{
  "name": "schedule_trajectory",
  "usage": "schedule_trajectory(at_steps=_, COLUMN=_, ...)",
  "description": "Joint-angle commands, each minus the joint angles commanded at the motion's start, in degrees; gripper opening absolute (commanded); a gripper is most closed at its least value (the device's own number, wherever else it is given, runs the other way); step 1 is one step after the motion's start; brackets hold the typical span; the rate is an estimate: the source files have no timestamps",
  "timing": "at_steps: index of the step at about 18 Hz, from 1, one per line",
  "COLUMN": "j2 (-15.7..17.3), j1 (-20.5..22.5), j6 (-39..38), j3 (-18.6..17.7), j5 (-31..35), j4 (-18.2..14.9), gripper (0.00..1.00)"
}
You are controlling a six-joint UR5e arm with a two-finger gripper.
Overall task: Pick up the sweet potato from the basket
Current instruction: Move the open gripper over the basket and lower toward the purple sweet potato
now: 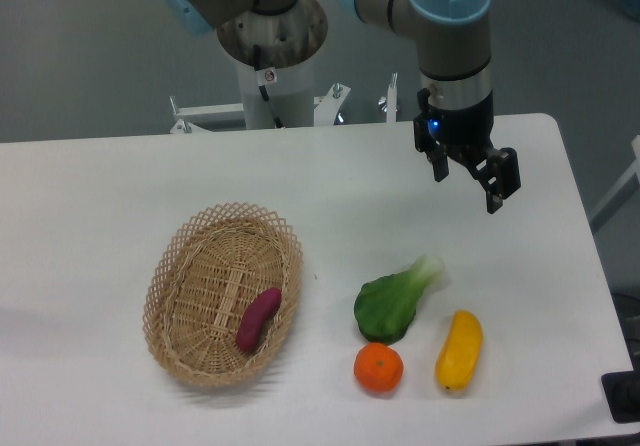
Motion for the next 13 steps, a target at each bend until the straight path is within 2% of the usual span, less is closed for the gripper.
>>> schedule_trajectory(at_steps=9, j2=0.0, j1=-0.4, j6=-1.1, j3=-1.0, j5=-0.1, j4=0.1, gripper=1.00)
schedule_trajectory(at_steps=13, j2=-0.2, j1=-2.0, j6=-11.7, j3=-1.7, j5=0.0, j4=0.3, gripper=1.00)
